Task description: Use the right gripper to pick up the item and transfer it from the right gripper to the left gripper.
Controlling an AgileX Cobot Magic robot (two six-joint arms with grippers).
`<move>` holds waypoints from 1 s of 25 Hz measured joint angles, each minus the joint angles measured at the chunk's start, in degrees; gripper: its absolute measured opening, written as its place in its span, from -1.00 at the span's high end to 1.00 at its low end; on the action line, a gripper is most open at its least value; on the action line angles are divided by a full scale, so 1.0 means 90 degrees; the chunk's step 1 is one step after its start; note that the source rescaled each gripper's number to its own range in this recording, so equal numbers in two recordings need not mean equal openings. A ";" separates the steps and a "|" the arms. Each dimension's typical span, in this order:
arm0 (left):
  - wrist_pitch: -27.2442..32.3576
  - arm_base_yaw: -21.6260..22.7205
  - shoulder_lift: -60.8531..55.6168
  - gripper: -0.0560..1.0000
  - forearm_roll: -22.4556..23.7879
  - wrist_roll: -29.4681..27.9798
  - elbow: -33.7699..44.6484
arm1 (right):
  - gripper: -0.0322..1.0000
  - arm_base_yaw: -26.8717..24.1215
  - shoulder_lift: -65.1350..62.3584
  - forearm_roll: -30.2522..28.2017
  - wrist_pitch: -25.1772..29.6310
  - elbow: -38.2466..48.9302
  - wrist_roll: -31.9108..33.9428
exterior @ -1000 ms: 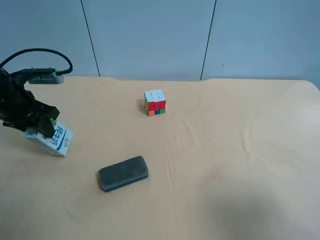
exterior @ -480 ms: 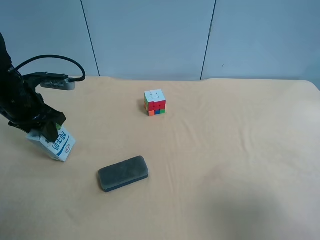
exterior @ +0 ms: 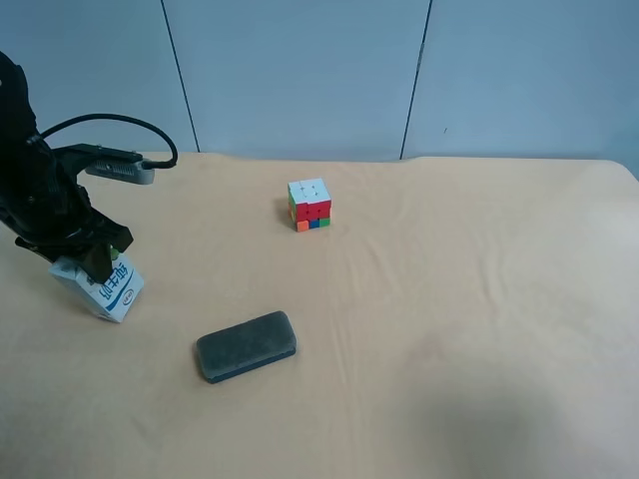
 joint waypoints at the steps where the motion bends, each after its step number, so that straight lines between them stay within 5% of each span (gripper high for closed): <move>1: 0.0000 0.0000 0.0007 0.89 0.0000 0.0000 0.0000 | -0.58 0.0000 0.0000 0.0000 0.0000 0.0000 0.0000; 9: -0.0108 0.0000 0.0007 0.89 0.0000 0.0000 0.0000 | -0.58 0.0000 0.0000 0.0000 0.0000 0.0000 0.0000; 11: -0.0134 0.0000 0.0007 0.70 0.0000 0.0000 0.0000 | -0.58 0.0000 0.0000 0.0000 0.0000 0.0000 0.0000; 13: -0.0176 0.0000 0.0007 0.17 -0.0044 0.0000 -0.0002 | -0.58 0.0000 0.0000 0.0000 0.0000 0.0000 0.0000; 16: -0.0261 0.0000 0.0007 -0.26 -0.0113 -0.0050 -0.0002 | -0.58 0.0000 0.0000 0.0000 0.0000 0.0000 0.0000; 25: 0.0331 0.0000 -0.0286 -0.36 -0.0151 -0.0076 -0.0457 | -0.58 0.0000 0.0000 0.0000 0.0000 0.0000 0.0000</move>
